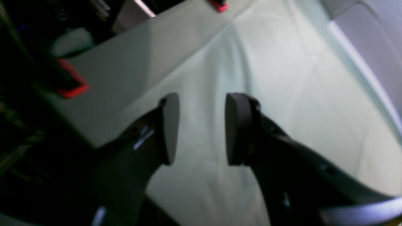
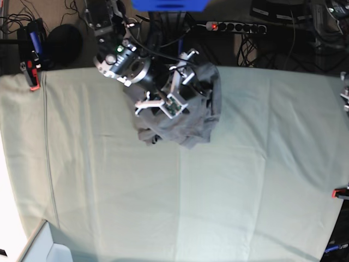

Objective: Layout the t-shirt on the table in an organized manner, then fold the t-shirt properly
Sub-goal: 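Grasp the folded bundle's sides with both grippers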

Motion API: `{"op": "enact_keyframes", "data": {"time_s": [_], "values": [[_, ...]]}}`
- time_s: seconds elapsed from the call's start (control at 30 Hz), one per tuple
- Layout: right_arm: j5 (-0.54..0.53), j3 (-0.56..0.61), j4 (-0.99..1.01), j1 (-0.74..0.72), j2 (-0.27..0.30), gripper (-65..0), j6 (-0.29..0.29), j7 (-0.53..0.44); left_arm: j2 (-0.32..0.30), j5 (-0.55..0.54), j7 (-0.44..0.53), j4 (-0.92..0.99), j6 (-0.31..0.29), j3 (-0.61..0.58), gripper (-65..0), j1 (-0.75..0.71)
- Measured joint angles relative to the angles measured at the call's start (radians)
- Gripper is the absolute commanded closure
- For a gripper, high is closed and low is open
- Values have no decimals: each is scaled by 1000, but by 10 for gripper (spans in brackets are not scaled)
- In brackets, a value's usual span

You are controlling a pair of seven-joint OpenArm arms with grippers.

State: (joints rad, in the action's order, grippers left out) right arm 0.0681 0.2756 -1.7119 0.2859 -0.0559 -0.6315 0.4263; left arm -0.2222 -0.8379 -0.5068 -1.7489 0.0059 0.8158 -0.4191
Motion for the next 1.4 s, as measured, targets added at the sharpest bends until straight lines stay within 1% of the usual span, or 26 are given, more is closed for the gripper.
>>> {"op": "enact_keyframes", "data": {"time_s": [0.13, 0.3, 0.37, 0.47, 0.53, 0.6, 0.7, 0.83, 0.93, 1.13, 1.23, 1.27, 1.33, 1.37, 1.4], "values": [[-2, -10, 54, -6, -22, -340, 0, -5, 1, 2, 3, -40, 1, -76, -239, -5], [2, -9, 58, -14, -21, -340, 0, -9, 0, 3, 2, -45, 0, -245, -241, -11], [2, -13, 44, -10, -14, -340, 0, 1, -4, 6, 9, -45, 2, -337, -278, -13], [-1, -83, -51, 17, 2, -337, 0, -8, -5, 8, -3, -47, 8, -504, -368, 6], [-2, -149, -106, 29, 3, -337, 0, -9, -10, 11, -3, -61, 13, -617, -419, 35], [-2, -222, -140, 35, 3, -337, 0, -8, -11, 9, 14, -69, 8, -708, -426, 55], [-1, -348, -147, 34, 11, -337, 0, -3, -8, 10, 0, -55, 10, -822, -426, 89], [-5, -448, -148, 36, 11, -337, -1, 0, -10, 13, 10, -27, 12, -922, -426, 108], [-5, -498, -150, 37, 11, -337, -1, 0, -11, 14, 7, 16, 14, -960, -426, 118], [-6, -523, -149, 44, 11, -337, -1, -3, -12, 14, 6, 55, 14, -1007, -426, 115], [-5, -523, -149, 44, 11, -337, 0, -3, -13, 14, 10, 74, 14, -1006, -423, 112], [-5, -523, -149, 44, 11, -337, -1, -3, -13, 16, 10, 81, 14, -1004, -410, 112], [-6, -523, -149, 44, 11, -337, 0, -4, -13, 17, 10, 83, 14, -1004, -340, 108], [-5, -523, -149, 44, 11, -336, -1, -3, -13, 17, 10, 83, 14, -1004, -296, 106], [-5, -523, -149, 44, 11, -336, -1, -3, -13, 18, 10, 83, 14, -1005, -238, 103]]}}
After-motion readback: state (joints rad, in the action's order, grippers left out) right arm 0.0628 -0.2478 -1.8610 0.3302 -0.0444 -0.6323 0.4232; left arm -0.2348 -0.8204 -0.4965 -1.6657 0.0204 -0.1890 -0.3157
